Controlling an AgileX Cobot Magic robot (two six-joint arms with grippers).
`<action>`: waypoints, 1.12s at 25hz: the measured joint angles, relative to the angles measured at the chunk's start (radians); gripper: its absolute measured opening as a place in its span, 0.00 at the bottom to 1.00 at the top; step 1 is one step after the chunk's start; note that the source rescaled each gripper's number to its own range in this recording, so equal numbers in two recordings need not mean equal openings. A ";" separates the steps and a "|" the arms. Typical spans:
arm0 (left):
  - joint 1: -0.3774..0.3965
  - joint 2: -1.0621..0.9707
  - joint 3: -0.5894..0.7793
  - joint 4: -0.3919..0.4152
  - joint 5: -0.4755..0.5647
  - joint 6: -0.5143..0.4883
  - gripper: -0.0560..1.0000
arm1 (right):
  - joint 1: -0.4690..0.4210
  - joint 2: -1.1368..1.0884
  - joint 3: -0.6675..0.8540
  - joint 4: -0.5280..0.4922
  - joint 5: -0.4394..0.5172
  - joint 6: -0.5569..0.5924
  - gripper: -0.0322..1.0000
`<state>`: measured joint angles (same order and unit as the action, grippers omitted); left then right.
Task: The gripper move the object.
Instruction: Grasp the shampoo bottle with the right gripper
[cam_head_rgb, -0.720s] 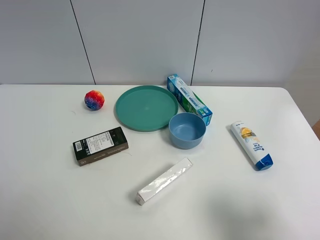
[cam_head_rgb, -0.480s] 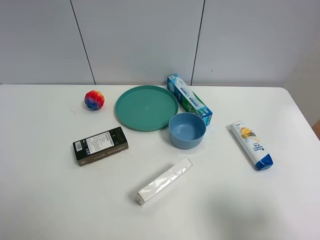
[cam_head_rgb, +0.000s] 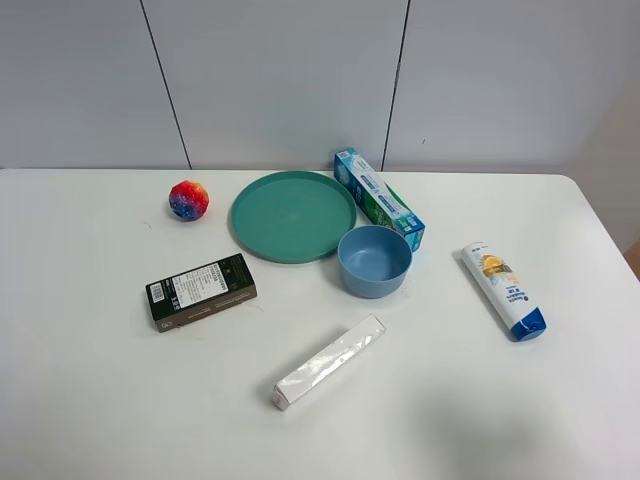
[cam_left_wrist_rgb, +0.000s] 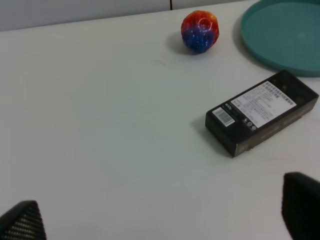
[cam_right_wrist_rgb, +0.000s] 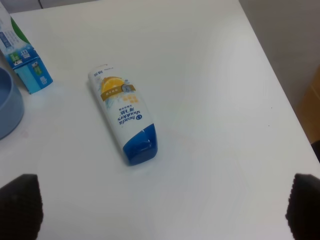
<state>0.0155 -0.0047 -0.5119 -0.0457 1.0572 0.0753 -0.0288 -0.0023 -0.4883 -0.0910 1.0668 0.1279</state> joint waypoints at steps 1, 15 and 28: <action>0.000 0.000 0.000 0.000 0.000 0.000 1.00 | 0.000 0.000 0.000 0.000 0.000 0.000 0.95; 0.000 0.000 0.000 0.000 0.000 0.000 1.00 | 0.000 0.000 0.000 0.000 0.000 0.000 0.97; 0.000 0.000 0.000 0.000 0.000 0.000 1.00 | 0.000 0.000 0.000 0.000 0.000 0.000 1.00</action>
<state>0.0155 -0.0047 -0.5119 -0.0457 1.0572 0.0753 -0.0288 -0.0023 -0.4883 -0.0910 1.0668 0.1279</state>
